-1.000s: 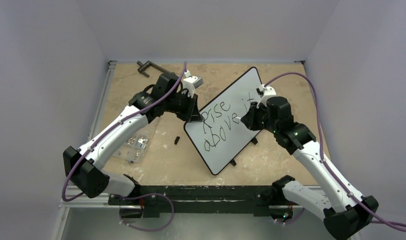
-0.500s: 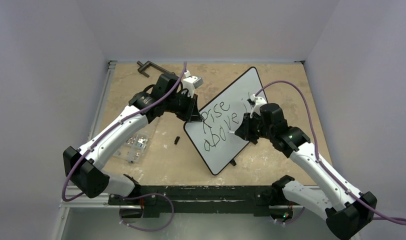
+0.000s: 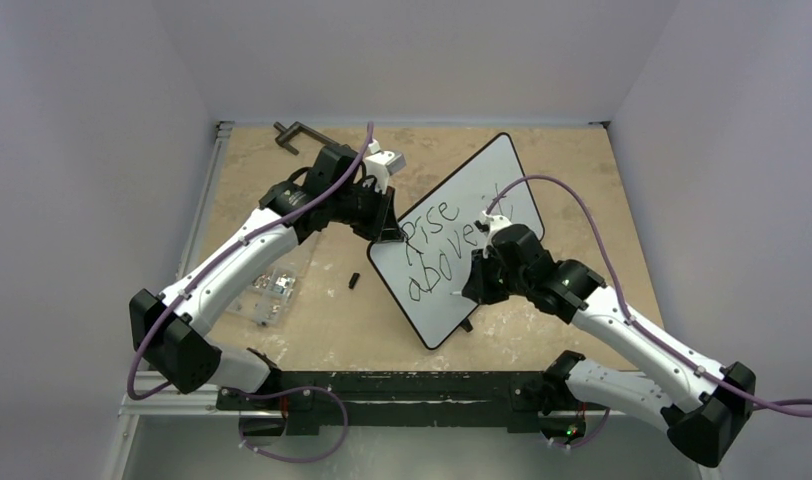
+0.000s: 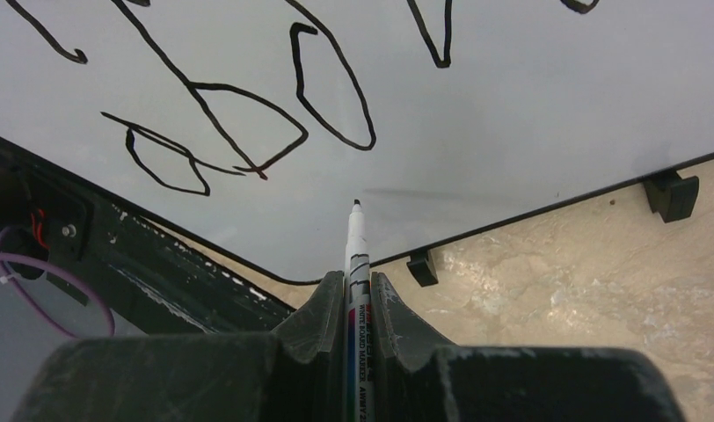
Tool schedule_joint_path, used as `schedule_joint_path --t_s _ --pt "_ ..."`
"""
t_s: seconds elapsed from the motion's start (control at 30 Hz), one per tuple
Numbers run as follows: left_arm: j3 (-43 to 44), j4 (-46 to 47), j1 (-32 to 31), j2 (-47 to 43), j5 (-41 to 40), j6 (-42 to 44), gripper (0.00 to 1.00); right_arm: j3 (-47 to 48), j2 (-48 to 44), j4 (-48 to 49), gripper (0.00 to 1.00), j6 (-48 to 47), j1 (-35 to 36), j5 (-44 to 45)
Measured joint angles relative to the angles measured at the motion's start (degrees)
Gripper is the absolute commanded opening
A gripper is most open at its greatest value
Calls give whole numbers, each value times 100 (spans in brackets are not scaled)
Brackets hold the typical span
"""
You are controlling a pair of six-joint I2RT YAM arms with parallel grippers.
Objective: Write a sentence on the whiteboard
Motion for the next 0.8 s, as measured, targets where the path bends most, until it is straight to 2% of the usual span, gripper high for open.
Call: schedule_joint_path --t_s 0.43,0.8 --pt "2 2 37 20 72 -2 0 -9 83 -120 0 481 256 560" --pt "2 0 68 31 98 2 0 -9 343 -4 0 503 354 625"
